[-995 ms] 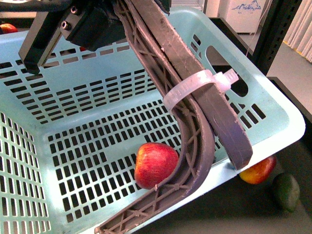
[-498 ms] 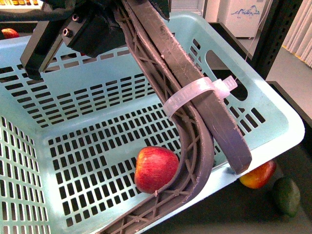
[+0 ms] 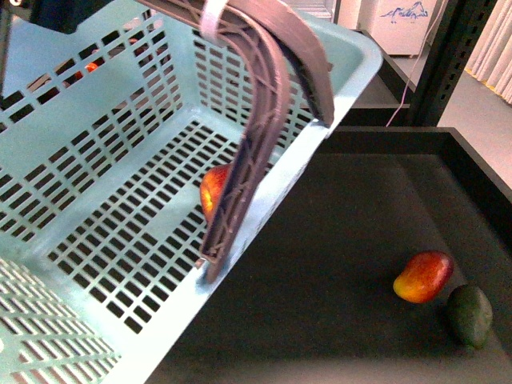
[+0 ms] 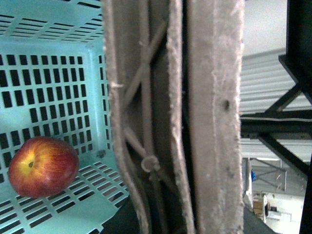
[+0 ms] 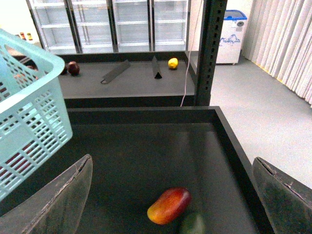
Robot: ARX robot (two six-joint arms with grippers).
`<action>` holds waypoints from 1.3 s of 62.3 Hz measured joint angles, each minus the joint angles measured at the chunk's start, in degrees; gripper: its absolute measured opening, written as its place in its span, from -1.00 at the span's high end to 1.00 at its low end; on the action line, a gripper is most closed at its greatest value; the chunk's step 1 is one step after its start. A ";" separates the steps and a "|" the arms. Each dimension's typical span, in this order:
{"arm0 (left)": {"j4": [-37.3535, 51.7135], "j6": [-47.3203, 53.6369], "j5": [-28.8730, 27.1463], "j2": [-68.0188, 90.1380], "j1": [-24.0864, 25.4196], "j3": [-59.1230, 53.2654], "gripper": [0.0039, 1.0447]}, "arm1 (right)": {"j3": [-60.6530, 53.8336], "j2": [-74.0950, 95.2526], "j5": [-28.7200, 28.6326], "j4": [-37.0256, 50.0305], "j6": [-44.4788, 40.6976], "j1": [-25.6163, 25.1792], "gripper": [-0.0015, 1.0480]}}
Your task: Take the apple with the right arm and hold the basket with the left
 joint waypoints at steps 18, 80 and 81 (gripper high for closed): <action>-0.92 -6.58 0.15 5.33 16.48 -1.29 0.72 | 0.00 0.00 0.02 0.00 0.02 0.00 -0.83; -4.28 -12.85 -3.85 21.44 23.34 -0.61 0.72 | 0.00 -0.02 0.02 0.00 0.11 0.00 -0.83; -4.28 -12.85 -3.85 21.31 23.34 -0.98 0.72 | 0.00 -0.02 0.02 0.00 0.09 0.00 -0.83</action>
